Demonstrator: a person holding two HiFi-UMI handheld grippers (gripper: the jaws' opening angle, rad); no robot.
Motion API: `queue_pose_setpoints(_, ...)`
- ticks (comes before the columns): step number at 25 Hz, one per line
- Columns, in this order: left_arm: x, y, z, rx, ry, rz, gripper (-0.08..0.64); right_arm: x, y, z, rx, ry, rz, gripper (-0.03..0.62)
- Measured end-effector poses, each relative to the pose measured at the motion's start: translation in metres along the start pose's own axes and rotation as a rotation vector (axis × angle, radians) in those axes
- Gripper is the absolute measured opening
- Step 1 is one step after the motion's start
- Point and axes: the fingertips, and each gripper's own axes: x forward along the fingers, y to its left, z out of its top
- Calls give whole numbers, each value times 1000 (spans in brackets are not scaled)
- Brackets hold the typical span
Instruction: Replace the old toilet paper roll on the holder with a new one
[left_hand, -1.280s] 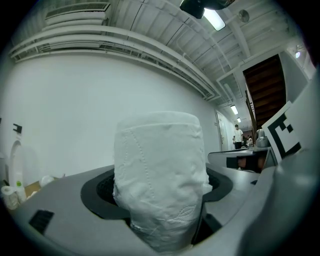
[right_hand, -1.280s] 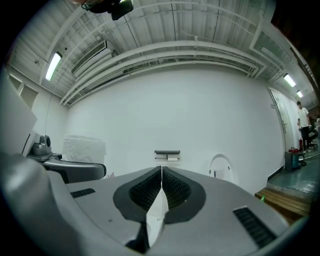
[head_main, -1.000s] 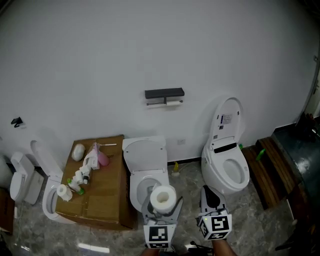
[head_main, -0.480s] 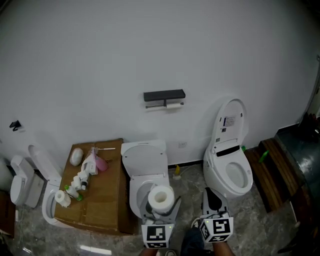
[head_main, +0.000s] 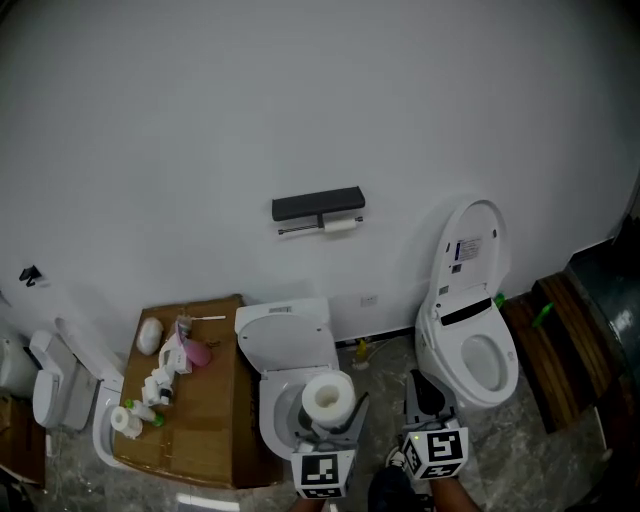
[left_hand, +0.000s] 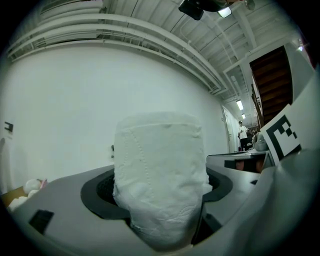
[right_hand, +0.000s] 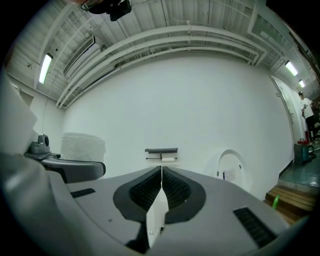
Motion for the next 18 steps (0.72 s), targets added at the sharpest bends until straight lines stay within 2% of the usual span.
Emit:
queue_pose_setpoints(6, 81, -3, -2, 21, 37, 19, 420, 65, -55, 6, 18, 13, 12, 18)
queue_pose_setpoints(11, 146, -10, -1, 22, 34, 47, 420, 117, -101, 11, 35, 14, 36, 18)
queue_pose_setpoints(18, 216, -16, -4, 35, 57, 87, 420, 174, -149, 15, 58, 6, 67, 18)
